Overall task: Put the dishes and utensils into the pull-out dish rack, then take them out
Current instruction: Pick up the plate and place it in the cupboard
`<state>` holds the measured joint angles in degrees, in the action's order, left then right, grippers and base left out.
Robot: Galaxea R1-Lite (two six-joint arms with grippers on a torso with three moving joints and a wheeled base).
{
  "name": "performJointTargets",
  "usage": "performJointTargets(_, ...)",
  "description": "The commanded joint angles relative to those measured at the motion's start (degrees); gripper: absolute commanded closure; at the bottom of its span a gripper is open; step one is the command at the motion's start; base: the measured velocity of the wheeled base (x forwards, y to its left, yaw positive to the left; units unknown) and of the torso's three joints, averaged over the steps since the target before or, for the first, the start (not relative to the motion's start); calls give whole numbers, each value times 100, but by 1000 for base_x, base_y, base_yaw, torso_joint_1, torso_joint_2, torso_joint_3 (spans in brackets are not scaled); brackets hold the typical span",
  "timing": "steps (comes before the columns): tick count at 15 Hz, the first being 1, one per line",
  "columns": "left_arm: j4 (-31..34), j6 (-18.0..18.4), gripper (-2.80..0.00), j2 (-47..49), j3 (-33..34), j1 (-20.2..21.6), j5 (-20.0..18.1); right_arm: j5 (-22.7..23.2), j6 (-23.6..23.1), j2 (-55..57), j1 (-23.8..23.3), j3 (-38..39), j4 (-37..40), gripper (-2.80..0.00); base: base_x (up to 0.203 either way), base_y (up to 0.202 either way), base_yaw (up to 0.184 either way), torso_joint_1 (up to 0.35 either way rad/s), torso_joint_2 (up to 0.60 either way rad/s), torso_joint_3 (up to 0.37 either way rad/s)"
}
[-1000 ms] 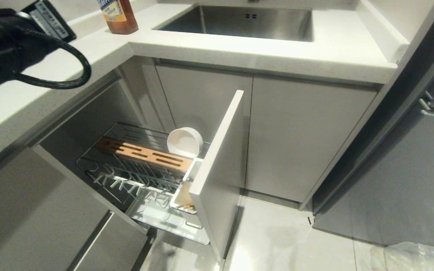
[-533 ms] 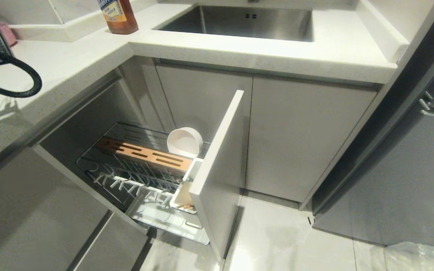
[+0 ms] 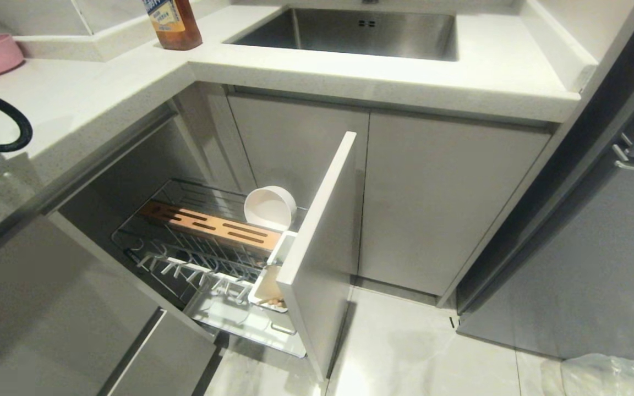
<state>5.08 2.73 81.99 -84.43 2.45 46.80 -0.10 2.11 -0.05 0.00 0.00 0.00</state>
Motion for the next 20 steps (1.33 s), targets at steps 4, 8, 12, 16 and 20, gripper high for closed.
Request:
performJointTargets(4, 768, -349, -280, 251, -439, 56, 3, 1, 0, 5, 0, 0, 0, 0, 0, 0, 0, 0, 0, 0)
performJointTargets(8, 2085, -954, -280, 653, -1271, 331, -211, 1, 0, 5, 0, 0, 0, 0, 0, 0, 0, 0, 0, 0)
performJointTargets(12, 2849, -1221, -280, 983, -1810, 656, -399, 1, 0, 5, 0, 0, 0, 0, 0, 0, 0, 0, 0, 0)
performJointTargets(16, 2929, -1231, -280, 1056, -1858, 731, -391, 1, 0, 5, 0, 0, 0, 0, 0, 0, 0, 0, 0, 0)
performJointTargets(20, 2955, -1231, -280, 1159, -1915, 794, -391, 1, 0, 5, 0, 0, 0, 0, 0, 0, 0, 0, 0, 0)
